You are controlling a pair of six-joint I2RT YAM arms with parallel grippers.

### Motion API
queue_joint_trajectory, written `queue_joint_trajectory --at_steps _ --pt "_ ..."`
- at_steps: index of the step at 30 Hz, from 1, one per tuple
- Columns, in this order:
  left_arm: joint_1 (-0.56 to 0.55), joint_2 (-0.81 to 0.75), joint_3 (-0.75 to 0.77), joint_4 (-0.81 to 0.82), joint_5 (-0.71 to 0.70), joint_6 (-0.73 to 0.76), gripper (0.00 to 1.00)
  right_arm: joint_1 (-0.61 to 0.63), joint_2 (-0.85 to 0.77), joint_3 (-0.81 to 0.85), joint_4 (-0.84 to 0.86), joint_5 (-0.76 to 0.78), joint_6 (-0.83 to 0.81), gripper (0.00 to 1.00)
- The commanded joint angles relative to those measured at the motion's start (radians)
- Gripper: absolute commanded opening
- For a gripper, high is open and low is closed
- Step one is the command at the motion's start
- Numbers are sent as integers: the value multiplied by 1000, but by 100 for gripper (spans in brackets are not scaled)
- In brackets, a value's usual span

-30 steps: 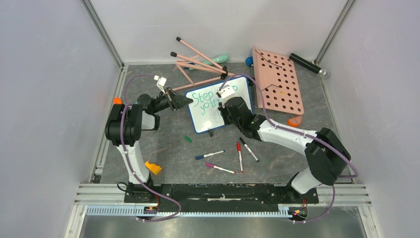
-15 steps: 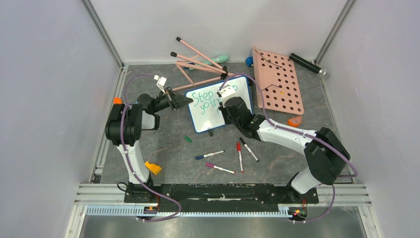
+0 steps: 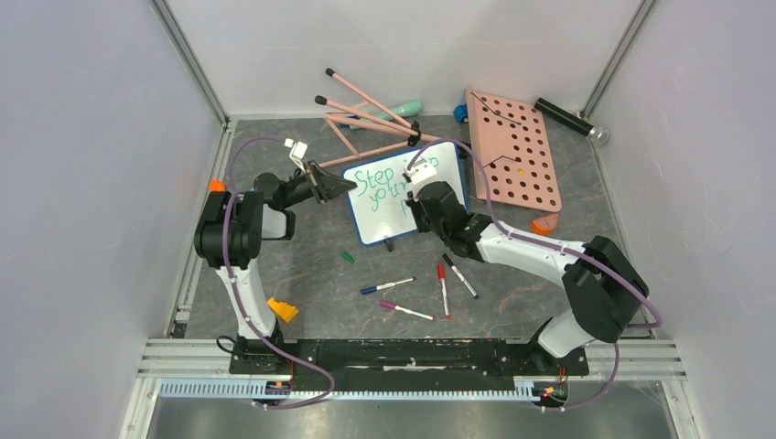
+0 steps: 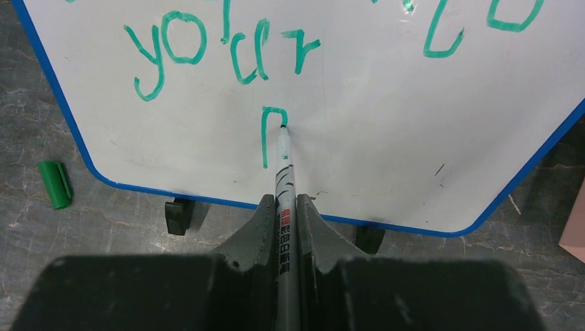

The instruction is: Write a sentence on the whiteboard

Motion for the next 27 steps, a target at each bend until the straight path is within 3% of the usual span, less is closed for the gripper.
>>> queue_joint_trajectory --at_steps 1,10,19,27 --pt "5 6 26 74 14 27 2 -10 -17 -20 17 -22 5 0" --pt "5 6 24 74 14 27 2 -10 -24 -24 71 -141 -2 0" --pt "5 6 25 74 12 27 2 -12 -106 -39 40 -31 -24 0" --pt "5 6 25 74 12 29 2 -24 -67 1 3 19 -26 0"
